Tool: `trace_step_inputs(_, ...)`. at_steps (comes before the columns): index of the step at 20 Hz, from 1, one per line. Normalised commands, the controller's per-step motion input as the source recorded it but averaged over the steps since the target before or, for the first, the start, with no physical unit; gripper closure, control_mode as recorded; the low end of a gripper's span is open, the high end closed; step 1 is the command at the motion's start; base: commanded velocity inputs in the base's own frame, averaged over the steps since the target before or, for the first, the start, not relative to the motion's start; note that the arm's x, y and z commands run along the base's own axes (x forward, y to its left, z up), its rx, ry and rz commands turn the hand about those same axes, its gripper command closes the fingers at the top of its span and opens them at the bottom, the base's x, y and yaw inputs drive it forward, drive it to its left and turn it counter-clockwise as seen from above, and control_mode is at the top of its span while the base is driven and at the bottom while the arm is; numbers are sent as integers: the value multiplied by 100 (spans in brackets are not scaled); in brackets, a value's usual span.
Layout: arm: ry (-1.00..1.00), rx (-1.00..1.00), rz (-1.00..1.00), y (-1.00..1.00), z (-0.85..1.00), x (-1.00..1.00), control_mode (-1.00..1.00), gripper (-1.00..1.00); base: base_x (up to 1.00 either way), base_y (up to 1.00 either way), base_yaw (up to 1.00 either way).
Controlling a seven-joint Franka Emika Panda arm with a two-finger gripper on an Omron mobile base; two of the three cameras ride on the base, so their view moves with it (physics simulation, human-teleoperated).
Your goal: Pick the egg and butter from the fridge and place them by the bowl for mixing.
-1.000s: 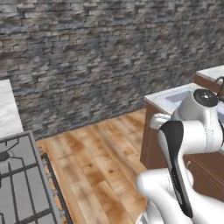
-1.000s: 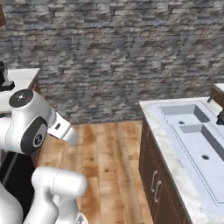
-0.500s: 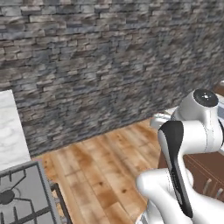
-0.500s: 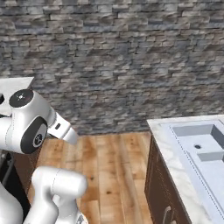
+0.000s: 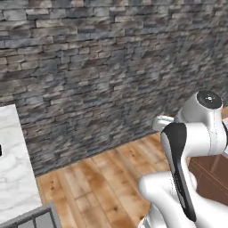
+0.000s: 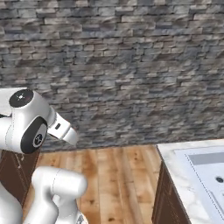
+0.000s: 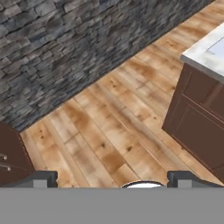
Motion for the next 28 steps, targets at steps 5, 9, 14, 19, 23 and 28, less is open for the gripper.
trace_step_inputs(5,0,0,0,0,0,0,100,-100,72,7,-8)
trace_step_inputs(9,0,0,0,0,0,0,100,-100,65,7,-17)
trace_step_inputs(14,0,0,0,0,0,0,100,-100,59,9,-26)
trace_step_inputs(19,0,0,0,0,0,0,100,-100,55,9,-31)
trace_step_inputs(23,0,0,0,0,0,0,100,-100,47,11,-42)
trace_step_inputs(28,0,0,0,0,0,0,100,-100,44,12,-46)
